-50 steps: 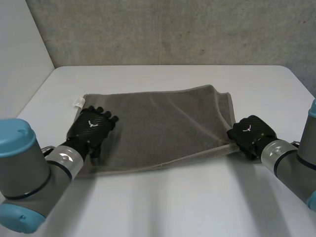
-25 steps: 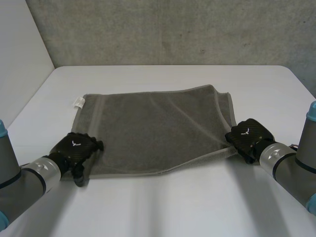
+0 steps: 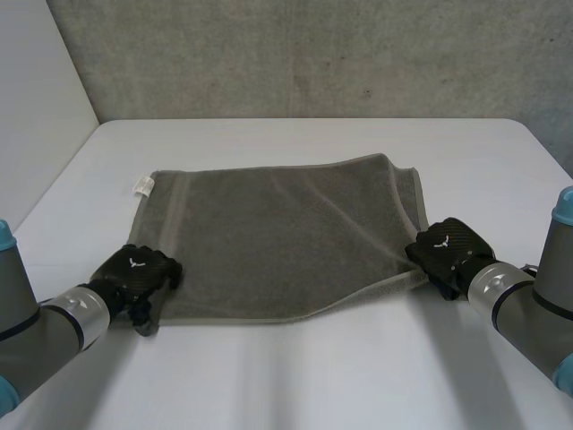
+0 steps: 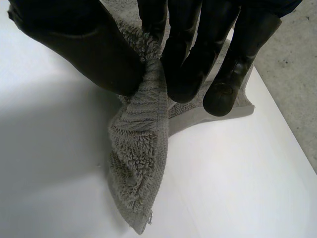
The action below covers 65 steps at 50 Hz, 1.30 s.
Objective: Fold the towel.
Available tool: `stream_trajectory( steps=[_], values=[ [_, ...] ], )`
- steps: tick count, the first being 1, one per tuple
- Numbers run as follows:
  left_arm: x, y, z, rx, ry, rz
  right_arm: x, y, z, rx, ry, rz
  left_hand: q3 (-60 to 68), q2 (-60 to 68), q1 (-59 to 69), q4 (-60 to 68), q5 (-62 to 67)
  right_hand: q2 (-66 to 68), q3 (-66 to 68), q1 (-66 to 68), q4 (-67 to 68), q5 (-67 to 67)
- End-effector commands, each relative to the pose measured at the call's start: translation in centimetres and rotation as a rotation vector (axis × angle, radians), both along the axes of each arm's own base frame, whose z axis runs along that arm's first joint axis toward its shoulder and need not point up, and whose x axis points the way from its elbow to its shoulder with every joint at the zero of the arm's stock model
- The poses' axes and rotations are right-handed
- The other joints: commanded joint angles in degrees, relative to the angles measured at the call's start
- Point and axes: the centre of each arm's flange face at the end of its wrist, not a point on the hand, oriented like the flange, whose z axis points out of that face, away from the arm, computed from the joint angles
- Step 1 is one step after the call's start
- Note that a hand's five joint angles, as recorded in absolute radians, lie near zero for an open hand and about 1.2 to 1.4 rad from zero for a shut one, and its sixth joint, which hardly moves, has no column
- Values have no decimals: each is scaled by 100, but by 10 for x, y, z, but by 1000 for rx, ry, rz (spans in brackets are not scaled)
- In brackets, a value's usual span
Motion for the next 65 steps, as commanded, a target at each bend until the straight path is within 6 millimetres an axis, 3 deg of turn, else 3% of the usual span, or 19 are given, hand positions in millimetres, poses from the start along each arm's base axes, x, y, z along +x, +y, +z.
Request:
stream_trajectory(
  steps=[1, 10, 28, 35, 45, 52, 57, 65],
  values=[
    [-2, -2, -3, 4, -1, -7, 0, 0, 0, 1, 0, -1, -339, -347, -335, -343, -1349, 287, 262, 274, 216, 224],
    [-3, -11, 0, -44, 3, -1, -1, -1, 0, -1, 0, -2, 802, 795, 807, 798, -208, 287, 262, 274, 216, 224],
    [-3, -19, -4, -68, 4, 2, -1, -1, 0, -4, -1, -4, 1663, 1655, 1667, 1659, 653, 287, 262, 274, 216, 224],
    [-2, -20, -4, -69, 3, 6, -2, -3, 1, -9, -3, -11, 3895, 3887, 3899, 3891, 2885, 287, 262, 274, 216, 224],
    [4, -25, 17, -131, 24, 35, -3, -6, -1, 0, 2, -17, 3898, 3890, 3902, 3894, 2888, 287, 262, 274, 216, 224],
    [2, -21, 13, -107, 40, 40, -4, -11, -31, 93, 36, -33, 3898, 3890, 3902, 3894, 2888, -175, -200, -188, -245, -238],
    [2, -21, 13, -105, 41, 40, -11, -14, -32, 124, 43, -54, 3898, 3890, 3902, 3894, 2888, -1218, -1243, -1231, -1288, -1281],
    [3, -22, 13, -105, 41, 43, -20, -17, -25, 150, 44, -85, 3898, 3890, 3902, 3894, 2888, -1675, -1700, -1688, -1745, -1737]
  ],
)
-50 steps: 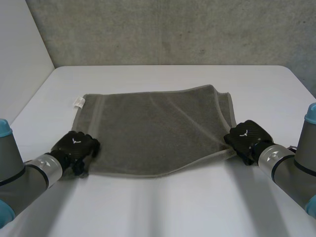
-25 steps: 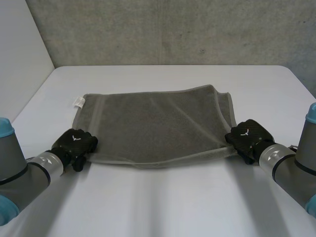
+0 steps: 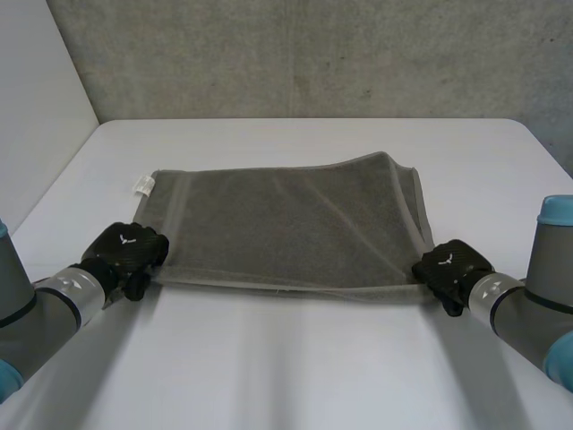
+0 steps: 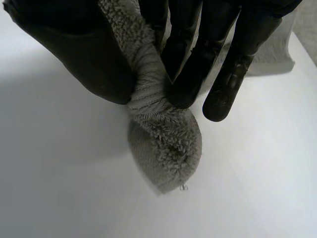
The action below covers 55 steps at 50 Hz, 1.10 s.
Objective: Fold the towel.
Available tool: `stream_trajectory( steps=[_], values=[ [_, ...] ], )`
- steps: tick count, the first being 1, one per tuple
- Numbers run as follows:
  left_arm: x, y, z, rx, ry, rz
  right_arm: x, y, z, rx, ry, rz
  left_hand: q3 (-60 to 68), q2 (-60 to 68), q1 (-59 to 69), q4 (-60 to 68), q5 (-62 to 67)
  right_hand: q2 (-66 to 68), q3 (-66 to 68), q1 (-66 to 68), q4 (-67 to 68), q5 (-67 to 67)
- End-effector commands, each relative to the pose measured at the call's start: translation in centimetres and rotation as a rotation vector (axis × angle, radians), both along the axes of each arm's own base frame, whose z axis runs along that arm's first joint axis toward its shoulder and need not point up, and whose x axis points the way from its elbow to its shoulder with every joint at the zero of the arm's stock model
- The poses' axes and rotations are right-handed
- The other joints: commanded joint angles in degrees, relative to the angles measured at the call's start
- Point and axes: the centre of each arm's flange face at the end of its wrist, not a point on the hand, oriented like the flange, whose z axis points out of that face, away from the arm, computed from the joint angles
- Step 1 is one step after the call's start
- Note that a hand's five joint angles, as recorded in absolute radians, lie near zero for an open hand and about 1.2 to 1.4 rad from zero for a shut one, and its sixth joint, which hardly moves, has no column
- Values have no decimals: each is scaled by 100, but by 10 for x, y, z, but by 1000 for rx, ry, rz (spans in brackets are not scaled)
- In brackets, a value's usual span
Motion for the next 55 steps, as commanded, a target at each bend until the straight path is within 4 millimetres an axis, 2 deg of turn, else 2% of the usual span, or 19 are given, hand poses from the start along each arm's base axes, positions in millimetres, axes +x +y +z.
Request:
stream_trajectory(
  steps=[1, 7, 12, 15, 26, 28, 29, 30, 33, 36, 39, 40, 42, 43, 45, 46, 48, 55],
  values=[
    [1, -1, 0, -2, -1, 5, -9, -3, 10, 17, 1, -32, -843, -604, -369, -711, -1567, -380, -338, -312, -383, -315],
    [1, -1, 2, -7, 0, 5, -16, -7, 24, -10, -6, -54, -843, -604, -369, -711, -1567, -449, -406, -380, -452, -383],
    [1, -1, 4, -12, 1, 7, -16, -7, 25, -12, -9, -50, -843, -604, -369, -711, -1567, -482, -440, -414, -485, -417],
    [1, -1, 5, -15, 1, 7, -21, -10, 24, -10, -11, -57, -843, -604, -369, -711, -1567, -1035, -993, -966, -1038, -970],
    [1, 0, 6, 5, 44, 23, -23, -14, 23, -9, -20, -54, -843, -604, -369, -711, -1567, -667, -625, -599, -670, -602],
    [1, -1, 6, 4, 45, 24, -24, -14, 22, -6, -20, -56, -843, -604, -369, -711, -1567, 251, 293, 320, 248, 317],
    [1, -1, 6, 4, 45, 24, -24, -14, 22, -6, -20, -56, -843, -604, -369, -711, -1567, 258, 300, 327, 255, 323],
    [1, 0, 6, 5, 46, 22, -24, -15, 23, -10, -22, -58, -843, -604, -369, -711, -1567, 1357, 1399, 1426, 1354, 1422],
    [1, -1, 7, 1, 46, 24, -25, -20, 26, -23, -29, -68, -843, -604, -369, -711, -1567, 1682, 1724, 1750, 1679, 1747],
    [2, 0, 16, -21, 49, 23, -27, -22, 37, -61, -37, -75, -843, -604, -369, -711, -1567, 1682, 1724, 1750, 1679, 1747],
    [2, 5, 42, -105, 62, 22, -30, -20, 88, -202, -111, -109, -843, -604, -369, -711, -1567, 1682, 1724, 1750, 1679, 1747],
    [2, 5, 43, -105, 63, 22, -30, -20, 88, -203, -111, -109, -843, -604, -369, -711, -1567, 1682, 1724, 1750, 1679, 1747],
    [3, 12, 65, -184, 70, 20, -38, -20, 113, -258, -175, -144, -843, -604, -369, -711, -1567, 1682, 1724, 1750, 1679, 1747],
    [3, 12, 66, -184, 70, 20, -38, -20, 114, -258, -175, -145, -843, -604, -369, -711, -1567, 1682, 1724, 1750, 1679, 1747],
    [3, 19, 85, -253, 74, 17, -42, -17, 138, -315, -221, -150, -843, -604, -369, -711, -1567, 1682, 1724, 1750, 1679, 1747],
    [3, 19, 85, -254, 74, 17, -42, -17, 139, -315, -222, -150, -843, -604, -369, -711, -1567, 1682, 1724, 1750, 1679, 1747],
    [4, 27, 99, -298, 75, 17, -44, -6, 153, -308, -227, -141, -843, -604, -369, -711, -1567, 1682, 1724, 1750, 1679, 1747],
    [8, 45, 110, -283, 63, 24, -60, 8, 155, -172, -171, -157, -843, -604, -369, -711, -1567, 1682, 1724, 1750, 1679, 1747]
  ],
)
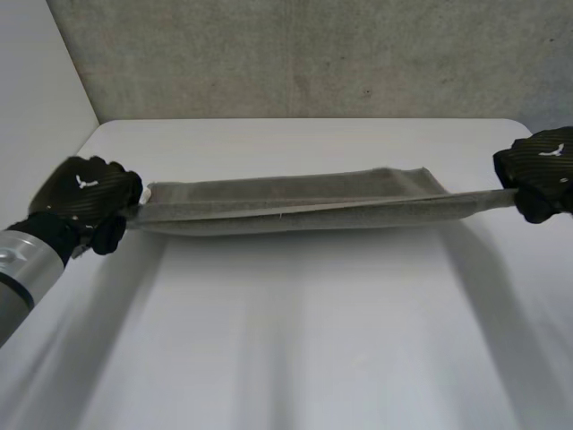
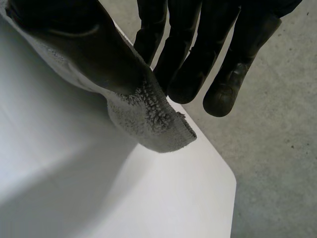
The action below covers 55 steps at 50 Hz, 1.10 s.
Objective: Fold the towel.
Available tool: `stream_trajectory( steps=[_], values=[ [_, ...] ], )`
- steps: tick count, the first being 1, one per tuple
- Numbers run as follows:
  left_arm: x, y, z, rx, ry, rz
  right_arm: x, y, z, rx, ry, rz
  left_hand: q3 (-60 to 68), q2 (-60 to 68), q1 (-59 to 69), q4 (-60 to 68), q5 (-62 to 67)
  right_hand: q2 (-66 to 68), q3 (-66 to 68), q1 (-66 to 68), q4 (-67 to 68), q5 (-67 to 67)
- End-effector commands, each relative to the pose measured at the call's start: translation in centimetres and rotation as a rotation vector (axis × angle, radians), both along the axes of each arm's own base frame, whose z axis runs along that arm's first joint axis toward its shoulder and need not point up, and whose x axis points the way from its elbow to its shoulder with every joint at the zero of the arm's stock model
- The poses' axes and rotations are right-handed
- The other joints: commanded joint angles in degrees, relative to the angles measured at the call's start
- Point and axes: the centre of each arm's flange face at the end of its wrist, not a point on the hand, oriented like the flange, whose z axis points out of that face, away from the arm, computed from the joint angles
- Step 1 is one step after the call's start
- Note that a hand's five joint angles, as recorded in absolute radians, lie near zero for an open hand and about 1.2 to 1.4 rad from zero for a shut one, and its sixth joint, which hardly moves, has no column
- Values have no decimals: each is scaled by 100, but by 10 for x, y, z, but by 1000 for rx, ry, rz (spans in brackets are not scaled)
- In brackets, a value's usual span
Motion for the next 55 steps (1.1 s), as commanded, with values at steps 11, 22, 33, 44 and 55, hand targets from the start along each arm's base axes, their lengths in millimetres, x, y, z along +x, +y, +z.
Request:
stream_trajectory(
  steps=[11, 22, 33, 44, 55],
  values=[
    [5, 19, 14, 43, -16, 11, -11, 19, 16, 111, 96, 72, -852, -657, -382, -712, -1610, 376, 315, 297, 270, 273],
    [-8, -40, -43, 201, -34, -12, 17, -23, -39, 270, 118, 149, -852, -657, -382, -712, -1610, 376, 315, 297, 270, 273],
    [-40, -107, -82, 199, -61, -7, 52, -80, -93, 261, 95, 91, -852, -657, -382, -712, -1610, 376, 315, 297, 270, 273],
    [-60, -141, -100, 108, -65, 27, 72, -124, -105, -25, 52, 56, -852, -657, -382, -712, -1610, 376, 315, 297, 270, 273],
    [-62, -162, -106, 22, -53, 82, 78, -143, -117, -100, 43, 40, -852, -657, -382, -712, -1610, 376, 315, 297, 270, 273]
  ],
)
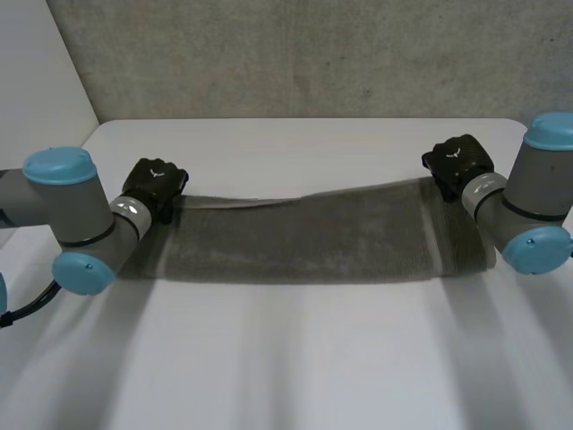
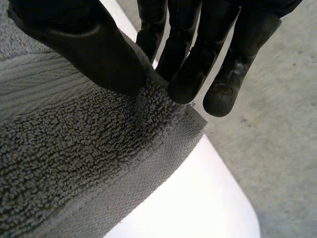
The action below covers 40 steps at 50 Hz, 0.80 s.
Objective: Fold the towel.
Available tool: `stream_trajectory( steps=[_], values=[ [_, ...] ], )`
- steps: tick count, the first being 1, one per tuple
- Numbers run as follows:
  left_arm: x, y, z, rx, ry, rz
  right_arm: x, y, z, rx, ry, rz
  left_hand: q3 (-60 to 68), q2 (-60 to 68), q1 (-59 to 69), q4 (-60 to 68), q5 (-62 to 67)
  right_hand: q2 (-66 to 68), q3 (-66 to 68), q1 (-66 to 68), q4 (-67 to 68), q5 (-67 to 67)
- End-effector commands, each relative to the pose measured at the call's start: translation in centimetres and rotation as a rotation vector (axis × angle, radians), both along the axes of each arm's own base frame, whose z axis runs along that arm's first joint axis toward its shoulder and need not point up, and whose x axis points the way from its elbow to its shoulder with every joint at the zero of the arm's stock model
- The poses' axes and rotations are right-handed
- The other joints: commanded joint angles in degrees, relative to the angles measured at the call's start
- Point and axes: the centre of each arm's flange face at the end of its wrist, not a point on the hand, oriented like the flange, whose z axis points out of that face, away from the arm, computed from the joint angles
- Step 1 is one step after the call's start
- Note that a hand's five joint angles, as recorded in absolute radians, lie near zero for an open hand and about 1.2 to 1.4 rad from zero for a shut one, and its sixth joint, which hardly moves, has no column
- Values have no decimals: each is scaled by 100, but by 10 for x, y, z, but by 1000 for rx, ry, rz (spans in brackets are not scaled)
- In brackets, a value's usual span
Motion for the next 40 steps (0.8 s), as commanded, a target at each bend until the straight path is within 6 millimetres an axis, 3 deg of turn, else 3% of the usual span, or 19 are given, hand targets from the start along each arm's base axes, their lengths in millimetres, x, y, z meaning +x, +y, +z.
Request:
stream_trajectory(
  steps=[1, 5, 6, 7, 8, 9, 10, 17, 19, 22, 24, 25, 27, 30, 36, 40],
  values=[
    [-1, -12, -3, -48, 5, 31, 3, -11, -10, -25, 0, -11, -878, -658, -397, -712, -1636, 306, 308, 292, 261, 224],
    [-5, -12, -8, -42, 5, 17, 4, -14, -18, -20, 0, -6, -878, -658, -397, -712, -1636, 306, 308, 292, 261, 224],
    [-7, -11, -9, -39, 4, 12, 6, -14, -22, -14, 4, -4, -2425, -2205, -1944, -2258, -3183, 306, 308, 292, 261, 224],
    [-7, -10, -11, -37, 4, 11, 7, -14, -27, -8, 7, -5, -4955, -4735, -4474, -4789, -5713, -720, -719, -735, -765, -803],
    [-7, -10, -11, -37, 4, 11, 7, -14, -27, -8, 7, -5, -4980, -4760, -4499, -4814, -5738, -731, -729, -745, -776, -813],
    [-8, -10, -12, -34, 3, 11, 9, -12, -33, 0, 20, -10, -7462, -7242, -6980, -7295, -8220, -4777, -4776, -4792, -4822, -4860],
    [-8, -10, -12, -34, 3, 11, 10, -11, -37, 4, 43, -30, -7878, -7658, -7397, -7712, -8636, -6694, -6692, -6708, -6739, -6776],
    [-9, -5, 3, -55, 9, 11, 5, -6, -29, -10, 78, -101, -7857, -7637, -7376, -7691, -8615, -6694, -6692, -6708, -6739, -6776],
    [-8, 0, 20, -76, 21, 11, 3, 1, -14, -22, 44, -91, -7857, -7637, -7376, -7691, -8615, -6694, -6692, -6708, -6739, -6776],
    [-6, 4, 28, -82, 29, 13, 2, 7, -2, -37, 21, -83, -7857, -7637, -7376, -7691, -8615, -6694, -6692, -6708, -6739, -6776],
    [-2, 13, 46, -100, 39, 17, 0, 21, 25, -81, -33, -73, -7857, -7637, -7376, -7691, -8615, -6694, -6692, -6708, -6739, -6776],
    [-2, 13, 46, -100, 39, 17, 0, 21, 25, -81, -33, -73, -7857, -7637, -7376, -7691, -8615, -6694, -6692, -6708, -6739, -6776],
    [2, 27, 61, -107, 45, 11, -6, 34, 48, -106, -80, -70, -7857, -7637, -7376, -7691, -8615, -6694, -6692, -6708, -6739, -6776],
    [4, 45, 63, -83, 45, -3, -9, 50, 58, -80, -110, -55, -7857, -7637, -7376, -7691, -8615, -6694, -6692, -6708, -6739, -6776],
    [8, 72, 63, -42, 45, -29, -16, 77, 55, 46, -92, -51, -7840, -7620, -7359, -7674, -8598, -6694, -6692, -6708, -6739, -6776],
    [11, 97, 56, 17, 61, -75, -31, 94, 36, 184, -66, -84, -7840, -7620, -7359, -7674, -8598, -6182, -6180, -6196, -6227, -6264]
  ],
)
